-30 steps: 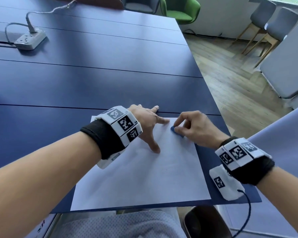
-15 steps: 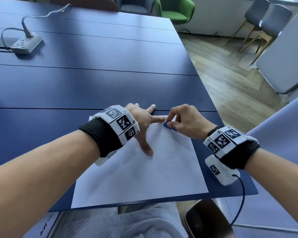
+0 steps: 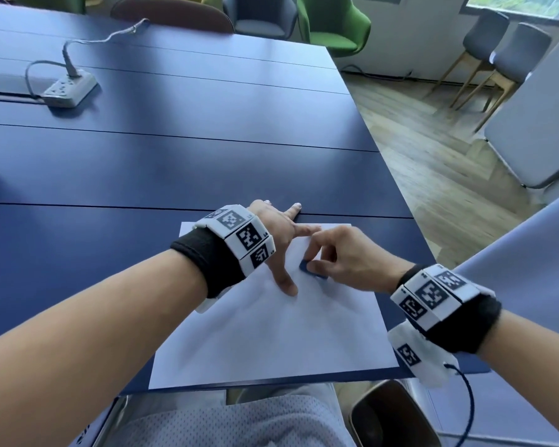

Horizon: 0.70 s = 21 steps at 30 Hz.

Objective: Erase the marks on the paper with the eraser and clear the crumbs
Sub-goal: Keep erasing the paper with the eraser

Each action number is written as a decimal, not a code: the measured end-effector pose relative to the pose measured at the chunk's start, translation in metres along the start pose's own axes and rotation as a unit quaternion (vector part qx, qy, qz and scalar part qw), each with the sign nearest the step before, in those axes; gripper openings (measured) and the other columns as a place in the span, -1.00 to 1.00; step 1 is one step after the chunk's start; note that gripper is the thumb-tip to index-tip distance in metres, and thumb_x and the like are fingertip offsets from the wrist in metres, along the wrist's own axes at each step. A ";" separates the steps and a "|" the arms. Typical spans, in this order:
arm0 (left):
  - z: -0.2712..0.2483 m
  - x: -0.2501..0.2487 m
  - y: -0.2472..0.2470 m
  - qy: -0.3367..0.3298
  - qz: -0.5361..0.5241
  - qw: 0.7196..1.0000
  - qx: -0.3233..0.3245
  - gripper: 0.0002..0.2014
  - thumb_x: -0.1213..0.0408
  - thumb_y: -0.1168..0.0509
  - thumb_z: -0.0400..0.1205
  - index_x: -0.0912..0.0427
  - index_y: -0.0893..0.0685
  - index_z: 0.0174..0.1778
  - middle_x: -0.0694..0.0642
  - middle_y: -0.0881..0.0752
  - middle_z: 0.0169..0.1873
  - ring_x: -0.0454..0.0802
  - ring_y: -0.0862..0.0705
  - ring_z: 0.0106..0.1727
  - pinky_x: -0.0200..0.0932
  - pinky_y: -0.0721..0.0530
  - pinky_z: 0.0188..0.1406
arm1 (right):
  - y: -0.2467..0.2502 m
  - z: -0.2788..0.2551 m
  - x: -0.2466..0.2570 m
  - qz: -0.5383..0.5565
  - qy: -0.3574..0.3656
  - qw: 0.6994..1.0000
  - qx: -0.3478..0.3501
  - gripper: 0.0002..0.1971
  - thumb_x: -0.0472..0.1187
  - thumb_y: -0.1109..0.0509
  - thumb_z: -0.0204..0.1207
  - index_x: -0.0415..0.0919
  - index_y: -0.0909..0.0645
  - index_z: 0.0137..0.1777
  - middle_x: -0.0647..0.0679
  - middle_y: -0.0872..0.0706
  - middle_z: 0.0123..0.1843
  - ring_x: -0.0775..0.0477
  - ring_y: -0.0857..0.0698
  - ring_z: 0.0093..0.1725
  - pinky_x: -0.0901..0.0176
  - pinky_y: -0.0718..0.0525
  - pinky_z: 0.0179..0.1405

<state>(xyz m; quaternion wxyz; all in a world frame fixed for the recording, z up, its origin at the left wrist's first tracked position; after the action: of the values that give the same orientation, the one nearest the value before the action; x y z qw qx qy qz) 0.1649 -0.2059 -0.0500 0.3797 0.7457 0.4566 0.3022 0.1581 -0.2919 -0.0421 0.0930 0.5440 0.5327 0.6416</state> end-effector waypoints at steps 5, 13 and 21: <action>0.000 0.000 -0.001 -0.001 -0.001 1.000 -0.001 0.24 -0.56 -0.41 0.14 -0.56 0.32 0.56 -0.01 0.21 0.72 0.46 -0.02 0.67 0.12 -0.22 0.55 | 0.027 0.005 -0.026 -0.011 -0.061 0.995 -0.075 -0.98 -0.20 -0.51 0.46 -0.11 -0.74 -0.18 0.02 -0.67 -0.43 0.13 -0.60 -0.46 0.34 -0.51 -0.37; 0.001 0.001 -0.002 -0.003 -0.008 1.000 0.000 0.24 -0.56 -0.41 0.14 -0.56 0.32 0.56 0.00 0.23 0.72 0.46 -0.03 0.67 0.13 -0.21 0.56 | 0.028 0.005 -0.022 -0.015 -0.058 0.995 -0.075 -0.98 -0.19 -0.51 0.45 -0.10 -0.74 -0.18 0.05 -0.65 -0.46 0.17 -0.57 -0.49 0.41 -0.45 -0.42; 0.003 0.002 -0.004 0.000 -0.005 1.000 0.005 0.27 -0.58 -0.41 0.12 -0.53 0.30 0.59 -0.01 0.24 0.72 0.47 -0.01 0.67 0.14 -0.19 0.57 | 0.019 0.000 -0.016 -0.020 -0.043 0.998 -0.038 -0.98 -0.21 -0.51 0.45 -0.13 -0.74 -0.19 0.04 -0.65 -0.46 0.17 -0.54 -0.51 0.43 -0.46 -0.44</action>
<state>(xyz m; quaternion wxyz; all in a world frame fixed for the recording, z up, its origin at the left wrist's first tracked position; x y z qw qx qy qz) 0.1665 -0.2035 -0.0548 0.3779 0.7452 0.4616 0.2979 0.1730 -0.3105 -0.0370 0.1490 0.5563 0.5143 0.6355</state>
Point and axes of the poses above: each hand's wrist, its own z-axis towards the middle knuckle, its own y-axis out of the back of the hand, x = y × z, the point moved 9 cm from there along z, towards the middle knuckle
